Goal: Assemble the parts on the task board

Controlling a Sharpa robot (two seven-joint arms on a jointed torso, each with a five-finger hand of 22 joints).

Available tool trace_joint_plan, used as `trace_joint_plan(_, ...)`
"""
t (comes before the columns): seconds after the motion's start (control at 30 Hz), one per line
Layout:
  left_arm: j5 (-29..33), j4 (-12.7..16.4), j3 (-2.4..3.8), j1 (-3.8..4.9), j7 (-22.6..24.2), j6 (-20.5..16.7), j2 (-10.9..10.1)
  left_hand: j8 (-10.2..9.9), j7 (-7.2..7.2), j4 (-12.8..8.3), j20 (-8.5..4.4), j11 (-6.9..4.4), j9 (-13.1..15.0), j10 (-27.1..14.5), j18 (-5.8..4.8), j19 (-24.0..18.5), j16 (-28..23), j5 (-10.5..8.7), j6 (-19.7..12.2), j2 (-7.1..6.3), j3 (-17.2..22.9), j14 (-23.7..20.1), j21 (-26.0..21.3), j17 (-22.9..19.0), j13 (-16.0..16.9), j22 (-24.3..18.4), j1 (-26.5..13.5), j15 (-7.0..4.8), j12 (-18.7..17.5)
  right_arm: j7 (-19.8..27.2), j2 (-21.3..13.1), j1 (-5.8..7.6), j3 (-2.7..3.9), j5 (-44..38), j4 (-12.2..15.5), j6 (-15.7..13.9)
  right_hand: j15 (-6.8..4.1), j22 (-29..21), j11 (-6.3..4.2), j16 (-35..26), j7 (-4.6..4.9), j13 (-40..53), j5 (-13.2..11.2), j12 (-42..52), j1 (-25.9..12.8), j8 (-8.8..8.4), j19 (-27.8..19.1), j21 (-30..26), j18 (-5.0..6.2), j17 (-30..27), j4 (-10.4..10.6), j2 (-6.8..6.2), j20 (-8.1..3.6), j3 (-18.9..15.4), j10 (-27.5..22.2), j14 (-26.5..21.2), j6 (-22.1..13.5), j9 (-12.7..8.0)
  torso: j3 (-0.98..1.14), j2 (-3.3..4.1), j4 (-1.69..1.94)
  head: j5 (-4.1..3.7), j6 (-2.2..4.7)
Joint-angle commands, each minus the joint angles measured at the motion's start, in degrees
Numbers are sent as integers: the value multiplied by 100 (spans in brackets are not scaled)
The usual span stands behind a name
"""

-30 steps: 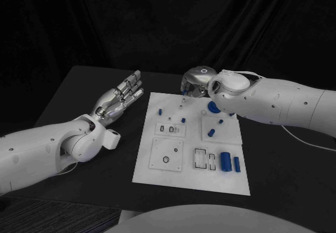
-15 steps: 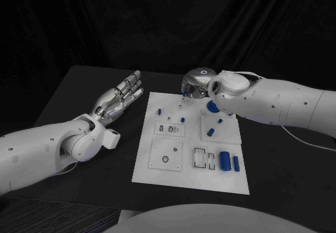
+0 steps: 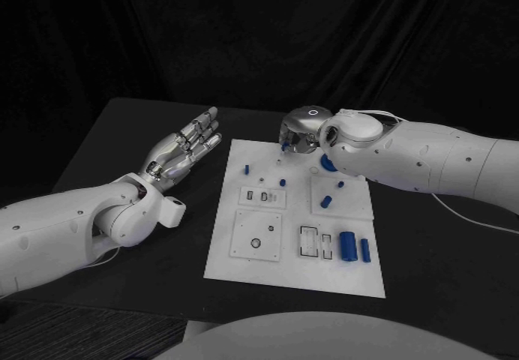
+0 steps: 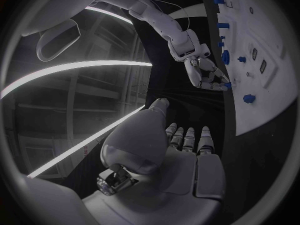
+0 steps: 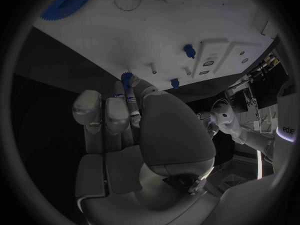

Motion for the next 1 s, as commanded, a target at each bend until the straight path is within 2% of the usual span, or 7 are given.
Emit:
trace_joint_plan(0.03,-8,10,5,14,134,78,7,18,88,-17,40,-5,17,0,96,4,-21,38,72,-5,29,-13,-34,-8,-6,-10,-76,9,-20,-25,13,-36,3,-11,-15,88,47,7,-13,3,-7,-3,-25,-19,-10,-9,-11,26,-109,3,25,-30,40,14,-40,-10,-43,7,-3,0,0,10,-11)
trace_joint_plan(0.7,-8,-11,5,14,93,127,26,57,199,-39,48,55,46,0,100,4,-21,38,271,0,56,-13,-34,-8,-6,-10,-97,14,-20,-31,48,-75,3,-11,-48,207,77,-74,14,-163,12,-2,-55,-21,-32,-115,-123,-93,-82,-208,71,-70,74,56,-159,-115,-158,2,-1,-9,-8,44,-11)
trace_joint_plan(0.83,-8,-17,5,14,80,133,26,57,199,-39,48,55,46,0,100,4,-21,38,271,0,56,-13,-34,-8,-6,-10,-97,14,-20,-49,39,-79,3,-11,-45,244,129,-105,85,-212,59,-8,-75,-26,-85,-207,-186,-162,-73,-266,131,-131,113,70,-382,-166,-336,-30,-1,-10,-14,56,-11)
trace_joint_plan(0.87,-8,-18,5,14,76,133,26,57,199,-39,48,55,46,0,100,4,-21,38,271,0,56,-13,-34,-8,-6,-10,-97,14,-20,-57,36,-80,3,-11,-45,251,166,-112,125,-232,18,-7,-89,-18,-119,-216,-208,-186,-67,-291,159,-177,133,60,-576,-187,-538,-77,0,-8,-15,56,-11)
trace_joint_plan(0.93,-8,-22,5,14,69,135,27,59,208,-40,49,63,47,0,100,4,-21,37,281,0,58,-13,-34,-8,-6,-10,-99,16,-20,-100,27,-84,2,-11,-44,244,210,-162,198,-312,-134,-9,-113,-24,-190,-214,-284,-283,-50,-395,187,-266,195,-16,-1095,-267,-1236,-256,-1,-10,-18,56,-11)
trace_joint_plan(0.97,-8,-24,5,14,67,136,27,59,208,-40,49,63,47,0,100,4,-21,37,281,0,58,-13,-34,-8,-6,-10,-99,16,-20,-119,24,-85,2,-11,-45,232,230,-222,210,-389,-242,-1,-129,-16,-210,-206,-358,-375,-30,-493,166,-267,217,-94,-1407,-342,-1546,-340,-1,-11,-20,57,-11)
trace_joint_plan(1.0,-8,-26,5,14,63,138,29,62,219,-42,51,72,49,0,100,4,-21,37,296,-1,59,-13,-34,-8,-6,-10,-102,17,-20,-143,20,-86,2,-11,-48,208,266,-316,262,-497,-416,-11,-158,-20,-256,-253,-459,-505,-10,-631,147,-270,250,-206,-1827,-443,-2507,-493,0,-11,-18,53,-11)
